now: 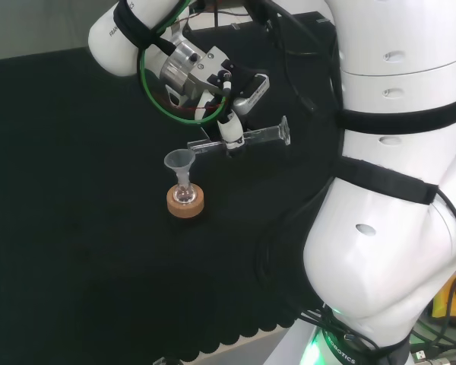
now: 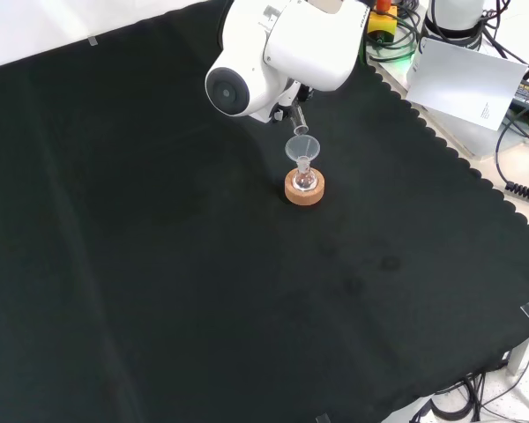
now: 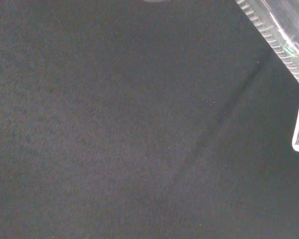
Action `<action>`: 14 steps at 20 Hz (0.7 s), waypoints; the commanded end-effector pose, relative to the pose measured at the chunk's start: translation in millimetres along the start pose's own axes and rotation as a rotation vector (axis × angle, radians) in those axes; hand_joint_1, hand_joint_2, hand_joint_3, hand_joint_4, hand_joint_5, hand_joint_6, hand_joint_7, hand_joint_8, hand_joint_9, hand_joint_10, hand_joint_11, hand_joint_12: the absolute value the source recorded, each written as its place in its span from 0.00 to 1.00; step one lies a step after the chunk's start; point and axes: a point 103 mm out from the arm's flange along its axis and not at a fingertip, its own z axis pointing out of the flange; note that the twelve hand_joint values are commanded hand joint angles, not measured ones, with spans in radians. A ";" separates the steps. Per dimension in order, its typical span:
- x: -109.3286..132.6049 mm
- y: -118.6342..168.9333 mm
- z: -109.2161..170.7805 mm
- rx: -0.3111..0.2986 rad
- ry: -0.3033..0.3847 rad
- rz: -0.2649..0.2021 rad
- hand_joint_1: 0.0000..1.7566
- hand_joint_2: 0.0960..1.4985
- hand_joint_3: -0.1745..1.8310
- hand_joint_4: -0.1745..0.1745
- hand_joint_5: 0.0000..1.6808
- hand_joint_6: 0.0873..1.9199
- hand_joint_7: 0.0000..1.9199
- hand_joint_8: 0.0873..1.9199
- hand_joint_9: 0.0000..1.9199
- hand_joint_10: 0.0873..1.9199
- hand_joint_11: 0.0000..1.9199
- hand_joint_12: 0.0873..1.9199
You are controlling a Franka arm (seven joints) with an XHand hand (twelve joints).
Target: Pour the water from the graduated cylinder into the round-bottom flask.
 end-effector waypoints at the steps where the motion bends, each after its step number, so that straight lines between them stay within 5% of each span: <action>1: 0.2 -0.4 -0.3 0.003 -0.003 0.004 0.64 0.74 0.09 0.17 0.57 0.52 0.69 0.10 0.77 0.00 0.67 0.34; 14: 1.9 0.3 -5.2 0.007 -0.015 0.011 0.64 0.74 0.09 0.17 0.57 0.52 0.69 0.10 0.77 0.00 0.67 0.34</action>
